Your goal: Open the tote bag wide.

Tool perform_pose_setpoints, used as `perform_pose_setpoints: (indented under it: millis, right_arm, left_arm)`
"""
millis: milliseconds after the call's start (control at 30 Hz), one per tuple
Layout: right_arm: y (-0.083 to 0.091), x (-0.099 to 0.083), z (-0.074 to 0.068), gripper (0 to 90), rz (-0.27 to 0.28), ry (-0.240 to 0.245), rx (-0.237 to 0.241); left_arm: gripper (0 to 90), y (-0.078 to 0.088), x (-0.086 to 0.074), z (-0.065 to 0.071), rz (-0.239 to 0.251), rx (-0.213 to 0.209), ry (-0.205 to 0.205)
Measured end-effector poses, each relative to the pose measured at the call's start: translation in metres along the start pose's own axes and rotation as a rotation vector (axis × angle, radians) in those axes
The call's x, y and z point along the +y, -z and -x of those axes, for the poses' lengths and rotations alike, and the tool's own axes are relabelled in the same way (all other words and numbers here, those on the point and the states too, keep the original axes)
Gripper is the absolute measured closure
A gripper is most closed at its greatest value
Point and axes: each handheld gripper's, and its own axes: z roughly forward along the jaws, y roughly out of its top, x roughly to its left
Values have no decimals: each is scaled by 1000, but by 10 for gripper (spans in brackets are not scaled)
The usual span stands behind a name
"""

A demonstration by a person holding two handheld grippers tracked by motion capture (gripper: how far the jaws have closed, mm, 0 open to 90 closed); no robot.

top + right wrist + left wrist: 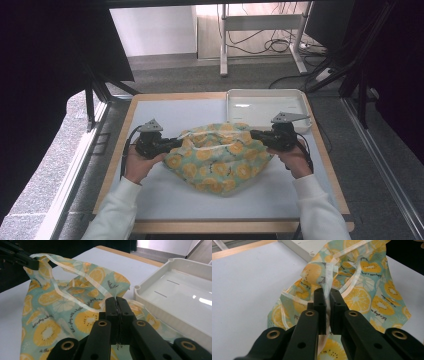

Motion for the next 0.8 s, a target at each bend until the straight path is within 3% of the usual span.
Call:
perform_pose_setpoints:
  millis: [133,400,800]
  right_arm:
    - [4,-2,-4,884,9,9,13]
    - [11,-11,-15,884,18,32,22]
    - [12,-20,-19,884,14,37,24]
  left_arm:
    - [863,4,-2,2,6,-1,-14]
    - [863,11,-7,3,16,-31,-4]
    - [863,7,-11,6,6,-51,7]
